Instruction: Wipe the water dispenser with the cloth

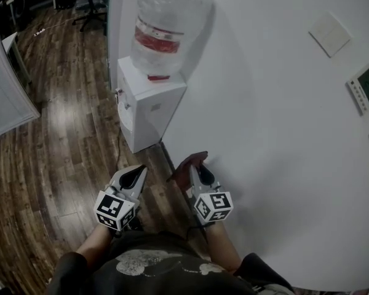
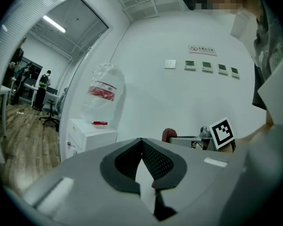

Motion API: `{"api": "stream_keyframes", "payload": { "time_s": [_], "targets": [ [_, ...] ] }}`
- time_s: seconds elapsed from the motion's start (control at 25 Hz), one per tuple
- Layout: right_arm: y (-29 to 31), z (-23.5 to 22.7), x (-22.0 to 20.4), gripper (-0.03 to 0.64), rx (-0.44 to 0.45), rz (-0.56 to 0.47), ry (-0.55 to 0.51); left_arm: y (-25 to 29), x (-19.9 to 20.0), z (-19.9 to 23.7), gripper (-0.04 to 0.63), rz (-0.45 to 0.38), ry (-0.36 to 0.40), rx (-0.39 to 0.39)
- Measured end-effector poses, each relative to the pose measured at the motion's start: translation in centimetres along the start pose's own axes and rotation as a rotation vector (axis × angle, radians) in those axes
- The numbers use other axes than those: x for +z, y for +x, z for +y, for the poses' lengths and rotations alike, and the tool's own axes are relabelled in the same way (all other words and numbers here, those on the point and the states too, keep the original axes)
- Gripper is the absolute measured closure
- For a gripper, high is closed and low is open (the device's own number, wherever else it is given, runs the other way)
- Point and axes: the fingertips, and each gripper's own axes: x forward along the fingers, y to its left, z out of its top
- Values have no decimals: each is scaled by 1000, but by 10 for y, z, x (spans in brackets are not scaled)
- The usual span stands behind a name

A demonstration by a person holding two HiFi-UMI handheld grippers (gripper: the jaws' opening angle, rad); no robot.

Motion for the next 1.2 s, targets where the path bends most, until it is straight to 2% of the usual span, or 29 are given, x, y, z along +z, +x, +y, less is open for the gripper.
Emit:
{"api": "stream_keyframes", "payload": {
  "time_s": [0.2, 0.4, 0.6, 0.84, 1.2],
  "targets": [
    [-27, 10, 12, 572, 81, -41, -64, -8, -7, -27, 575, 18, 23, 19],
    [-76, 24, -1, 572, 155, -41, -66, -17, -14, -69, 575, 25, 44, 27],
    [-121, 37, -12, 574, 165, -55, -11, -37, -15, -109, 575, 0, 64, 19],
    [-183, 50, -25, 575, 166, -47, -35, -73, -35, -150, 575, 10, 62, 18],
    [-236, 68, -52, 575, 196, -29, -13, -124, -54, -180, 575, -2, 63, 80]
  ]
}}
